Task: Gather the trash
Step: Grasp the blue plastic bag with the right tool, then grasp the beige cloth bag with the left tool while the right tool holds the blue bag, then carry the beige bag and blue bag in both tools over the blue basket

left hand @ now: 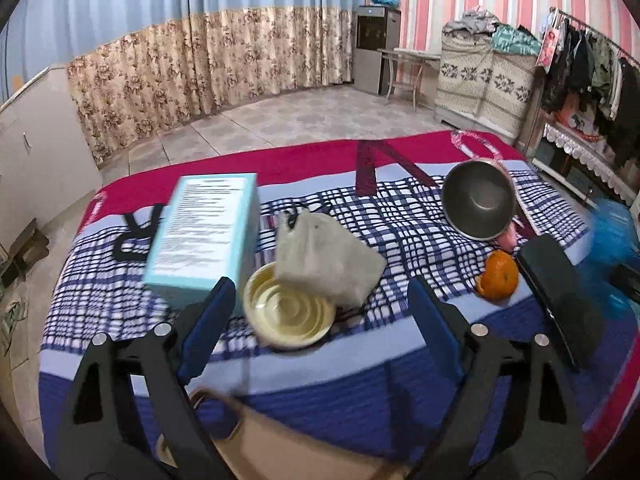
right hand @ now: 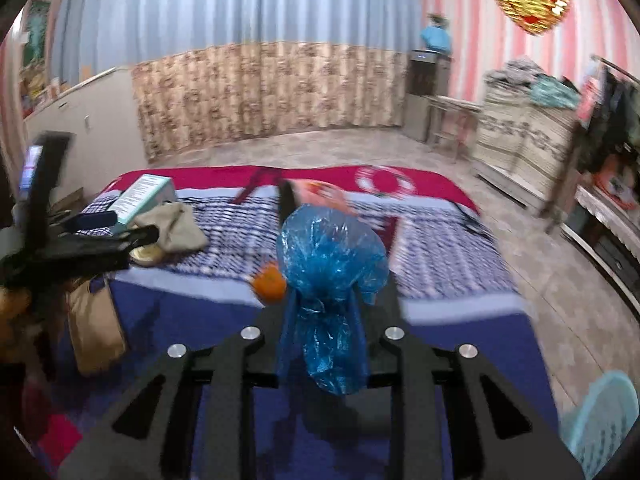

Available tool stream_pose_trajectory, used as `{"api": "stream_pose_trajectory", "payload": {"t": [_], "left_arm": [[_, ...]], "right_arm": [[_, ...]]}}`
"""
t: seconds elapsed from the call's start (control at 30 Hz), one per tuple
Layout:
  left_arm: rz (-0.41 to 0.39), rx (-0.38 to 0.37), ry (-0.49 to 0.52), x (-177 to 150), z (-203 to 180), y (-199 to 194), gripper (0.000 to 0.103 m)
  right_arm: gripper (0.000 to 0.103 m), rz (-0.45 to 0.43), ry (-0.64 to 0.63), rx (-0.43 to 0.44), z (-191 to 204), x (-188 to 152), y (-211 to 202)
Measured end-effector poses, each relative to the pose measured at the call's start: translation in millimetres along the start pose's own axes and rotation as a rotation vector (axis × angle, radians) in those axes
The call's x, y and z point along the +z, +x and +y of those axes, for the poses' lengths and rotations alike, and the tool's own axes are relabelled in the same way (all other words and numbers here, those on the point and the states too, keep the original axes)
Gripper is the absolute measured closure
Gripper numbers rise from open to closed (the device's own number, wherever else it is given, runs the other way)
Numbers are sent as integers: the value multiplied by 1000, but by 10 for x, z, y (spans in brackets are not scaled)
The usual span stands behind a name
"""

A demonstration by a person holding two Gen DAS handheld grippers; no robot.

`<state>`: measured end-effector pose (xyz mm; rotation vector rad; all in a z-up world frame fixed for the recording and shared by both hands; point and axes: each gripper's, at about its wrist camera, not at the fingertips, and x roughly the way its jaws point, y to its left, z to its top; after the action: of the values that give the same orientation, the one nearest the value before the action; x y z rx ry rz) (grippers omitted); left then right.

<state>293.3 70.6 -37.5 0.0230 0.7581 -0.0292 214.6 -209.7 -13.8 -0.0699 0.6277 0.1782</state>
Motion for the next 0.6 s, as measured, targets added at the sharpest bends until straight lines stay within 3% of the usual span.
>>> {"api": "stream_pose_trajectory", "payload": {"t": [0.17, 0.23, 0.33, 0.47, 0.6], "left_arm": [[76, 42, 8, 63, -55, 333, 36], [114, 27, -2, 62, -40, 420, 63], [124, 1, -20, 53, -29, 410, 80], [52, 17, 0, 96, -144, 183, 86], [-27, -37, 6, 179, -430, -178, 87]], "right_arm": [[78, -6, 62, -81, -438, -241, -436], [77, -15, 79, -104, -532, -317, -500], [77, -27, 159, -99, -789, -386, -505], [78, -51, 176, -125, -961, -394, -523], [78, -71, 211, -165, -1163, -426, -598]]}}
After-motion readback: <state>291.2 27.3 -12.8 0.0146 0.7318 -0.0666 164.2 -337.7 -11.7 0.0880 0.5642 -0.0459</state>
